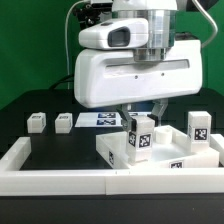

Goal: Assemble square table

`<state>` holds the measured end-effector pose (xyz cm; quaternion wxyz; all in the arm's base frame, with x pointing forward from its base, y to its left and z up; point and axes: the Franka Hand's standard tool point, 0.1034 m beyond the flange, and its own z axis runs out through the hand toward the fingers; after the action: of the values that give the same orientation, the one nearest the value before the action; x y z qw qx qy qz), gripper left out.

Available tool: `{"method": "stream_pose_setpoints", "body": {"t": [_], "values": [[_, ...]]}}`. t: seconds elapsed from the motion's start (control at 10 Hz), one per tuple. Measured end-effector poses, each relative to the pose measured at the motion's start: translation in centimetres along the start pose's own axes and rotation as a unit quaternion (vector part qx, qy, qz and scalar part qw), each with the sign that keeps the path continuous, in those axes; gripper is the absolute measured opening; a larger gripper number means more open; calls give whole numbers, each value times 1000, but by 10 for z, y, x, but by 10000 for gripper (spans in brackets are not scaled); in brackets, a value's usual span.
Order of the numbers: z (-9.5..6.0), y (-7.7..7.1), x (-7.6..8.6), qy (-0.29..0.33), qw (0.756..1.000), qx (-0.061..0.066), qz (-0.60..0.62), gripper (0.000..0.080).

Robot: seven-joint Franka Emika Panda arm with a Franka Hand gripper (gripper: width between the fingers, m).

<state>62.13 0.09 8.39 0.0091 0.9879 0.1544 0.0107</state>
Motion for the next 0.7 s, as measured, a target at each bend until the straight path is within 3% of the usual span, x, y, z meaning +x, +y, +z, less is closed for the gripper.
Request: {"method": "stream_pose_setpoints", "body": {"t": [0.4, 0.7], "values": [[0, 0, 0, 0, 989, 0, 149, 294], [2, -2, 2, 8, 961, 0, 278, 294]]}}
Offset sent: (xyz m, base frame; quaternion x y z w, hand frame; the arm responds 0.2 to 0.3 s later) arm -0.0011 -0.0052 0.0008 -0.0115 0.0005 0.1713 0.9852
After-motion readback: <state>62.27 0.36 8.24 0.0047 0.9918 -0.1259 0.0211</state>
